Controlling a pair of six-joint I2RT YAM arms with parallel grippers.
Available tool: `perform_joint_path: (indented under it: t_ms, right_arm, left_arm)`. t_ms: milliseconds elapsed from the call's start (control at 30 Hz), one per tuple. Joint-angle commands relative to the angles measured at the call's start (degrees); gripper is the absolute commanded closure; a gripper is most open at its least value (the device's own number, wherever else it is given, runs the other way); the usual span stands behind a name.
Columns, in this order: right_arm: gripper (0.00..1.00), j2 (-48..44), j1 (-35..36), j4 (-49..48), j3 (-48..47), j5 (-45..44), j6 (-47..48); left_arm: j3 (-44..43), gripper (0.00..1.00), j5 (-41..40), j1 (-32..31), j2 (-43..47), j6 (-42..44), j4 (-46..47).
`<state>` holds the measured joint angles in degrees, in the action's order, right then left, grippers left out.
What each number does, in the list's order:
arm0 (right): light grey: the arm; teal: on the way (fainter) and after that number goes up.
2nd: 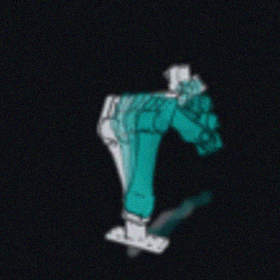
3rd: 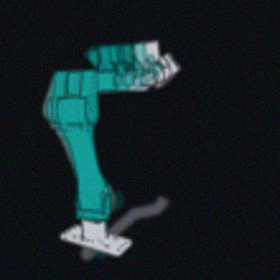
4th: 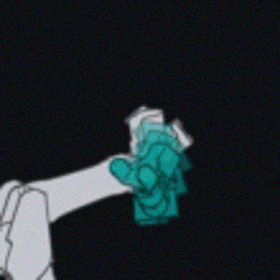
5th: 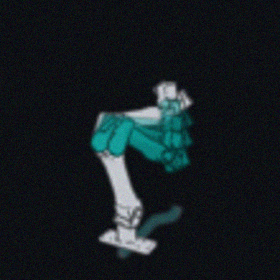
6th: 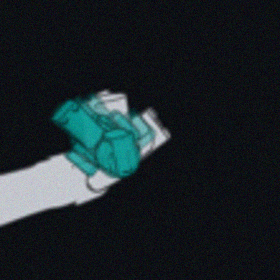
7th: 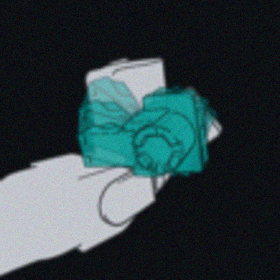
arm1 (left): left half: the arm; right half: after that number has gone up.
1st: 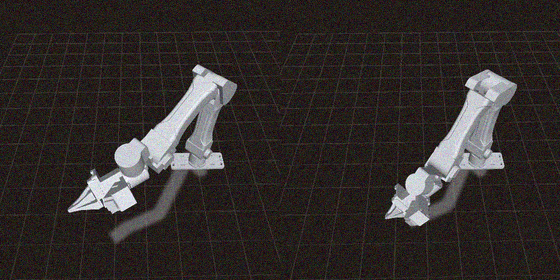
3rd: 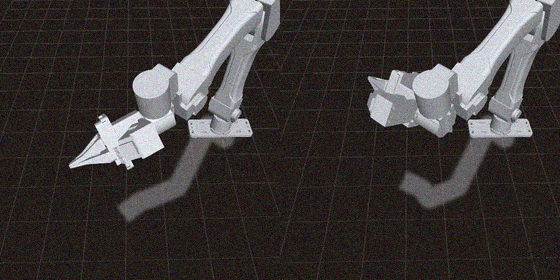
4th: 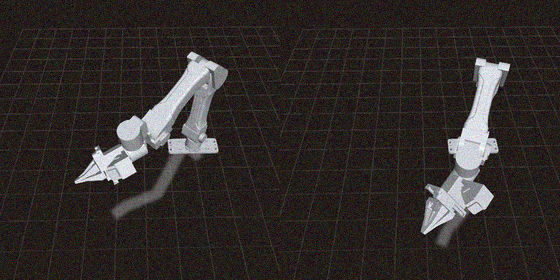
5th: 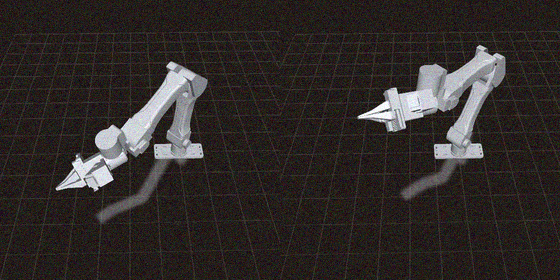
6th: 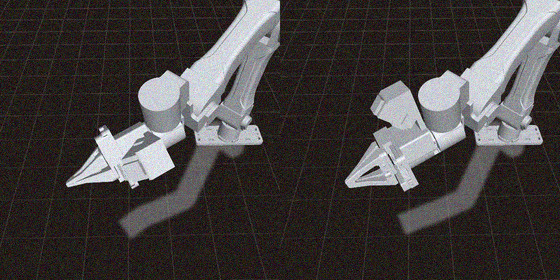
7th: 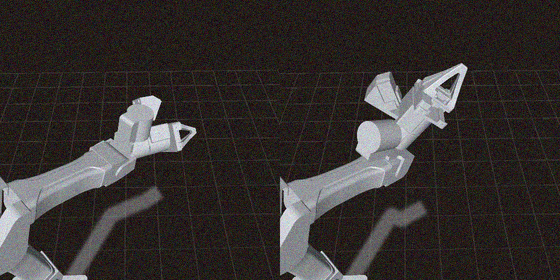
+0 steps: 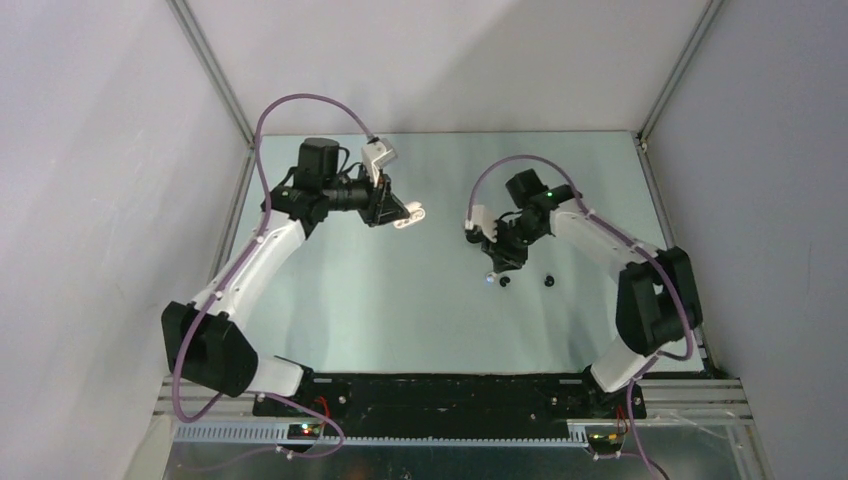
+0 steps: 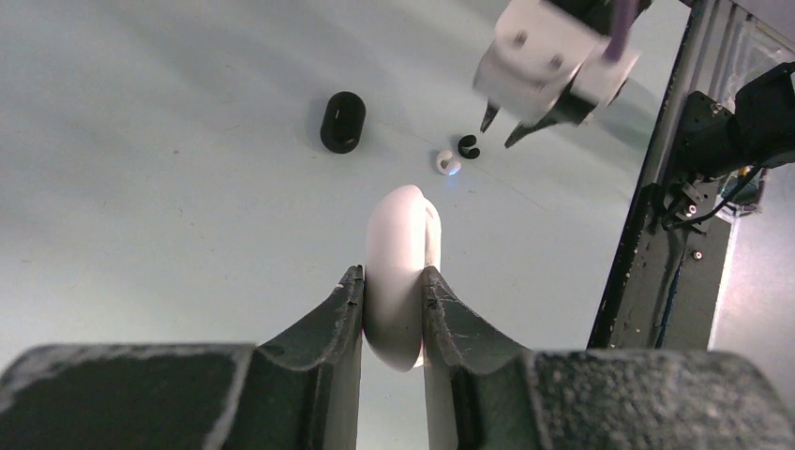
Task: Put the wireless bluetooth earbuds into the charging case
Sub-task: Adjust the earbud at the center of the board.
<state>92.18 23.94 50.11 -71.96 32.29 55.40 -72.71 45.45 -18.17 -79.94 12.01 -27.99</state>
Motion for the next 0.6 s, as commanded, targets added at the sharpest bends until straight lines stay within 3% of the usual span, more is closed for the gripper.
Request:
perform_joint_path:
  t_ms: [0, 267, 567]
  right_arm:
    - [0.69, 4.01, 4.23, 1.11, -0.02, -7.12, 5.28]
    - [0.74, 10.83, 8.87, -5.22, -0.02, -17.42, -0.8]
    - [0.74, 14.47, 10.07, -7.48, -0.02, -20.98, -1.97]
  left_arm:
    - [1.0, 1.0, -1.42, 0.91, 3.04, -0.06, 0.45]
    - [2.27, 1.0, -1.81, 2.93, 4.55, -0.16, -0.14]
    - [1.82, 1.0, -1.46, 3.4, 3.76, -0.76, -0.31]
